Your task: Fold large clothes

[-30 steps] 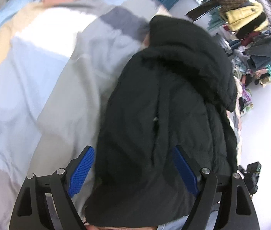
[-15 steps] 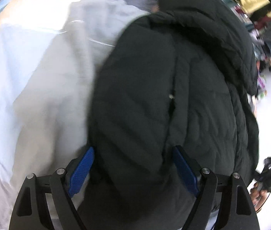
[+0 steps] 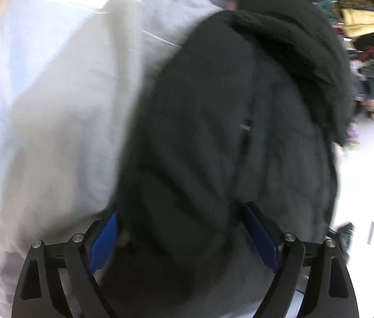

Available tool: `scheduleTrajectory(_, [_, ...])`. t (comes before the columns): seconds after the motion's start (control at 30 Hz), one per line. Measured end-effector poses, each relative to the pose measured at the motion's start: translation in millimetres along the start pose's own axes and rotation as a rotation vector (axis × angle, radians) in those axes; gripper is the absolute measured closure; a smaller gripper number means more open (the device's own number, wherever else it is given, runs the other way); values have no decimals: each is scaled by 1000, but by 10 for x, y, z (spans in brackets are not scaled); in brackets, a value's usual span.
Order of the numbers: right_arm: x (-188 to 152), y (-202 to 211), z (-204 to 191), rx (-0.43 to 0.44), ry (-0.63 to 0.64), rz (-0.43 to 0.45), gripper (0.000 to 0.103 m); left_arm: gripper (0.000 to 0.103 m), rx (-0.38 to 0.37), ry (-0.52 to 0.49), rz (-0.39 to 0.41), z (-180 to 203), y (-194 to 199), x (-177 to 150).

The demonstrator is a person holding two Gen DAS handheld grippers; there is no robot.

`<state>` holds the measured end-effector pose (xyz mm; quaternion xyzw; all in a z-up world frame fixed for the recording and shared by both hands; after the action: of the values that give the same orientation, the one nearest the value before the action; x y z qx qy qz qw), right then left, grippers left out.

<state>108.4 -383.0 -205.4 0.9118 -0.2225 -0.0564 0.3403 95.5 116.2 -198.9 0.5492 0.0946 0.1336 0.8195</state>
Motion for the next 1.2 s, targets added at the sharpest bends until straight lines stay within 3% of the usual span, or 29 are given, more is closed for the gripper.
scheduleTrajectory(0.07, [-2,-18,-16,2,11,-2,8,14,-100,-58,5,161,86,-63])
scheduleTrajectory(0.23, [-59,59,-38,29,26,6,8,14,-218,-253,110,559,455,-235])
scheduleTrajectory(0.53, [-72,130,-190,132,59,34,8,14,-350,-426,244,838,857,-443])
scheduleTrajectory(0.67, [-93,183,-238,167,92,41,8,14,-307,-364,186,717,647,-378])
scheduleTrajectory(0.73, [-96,190,-181,145,78,46,8,14,-229,-279,128,584,431,-278])
scheduleTrajectory(0.8, [-85,166,-96,111,38,48,8,14,-144,-182,77,434,213,-165])
scheduleTrajectory(0.93, [-106,174,68,-22,-18,76,8,14,-79,-61,-8,202,-28,-48])
scheduleTrajectory(1.07, [-153,137,23,-49,6,67,9,14,-68,-62,-36,212,-89,-44])
scheduleTrajectory(1.2, [-250,126,-195,21,91,49,17,16,-120,-148,-27,417,-64,-93])
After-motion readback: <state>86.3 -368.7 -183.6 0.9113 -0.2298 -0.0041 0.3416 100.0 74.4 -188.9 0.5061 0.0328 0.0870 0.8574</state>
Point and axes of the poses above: each gripper's, at about its wrist camera, not at the fingertips, and y roughly against the way its jaws point, z to its right, x to its top, the point moved 3 cm from there along -y, roughly the way its jaws point, and after that the axes turned 12 degrees about x, right-handed, at the moved point
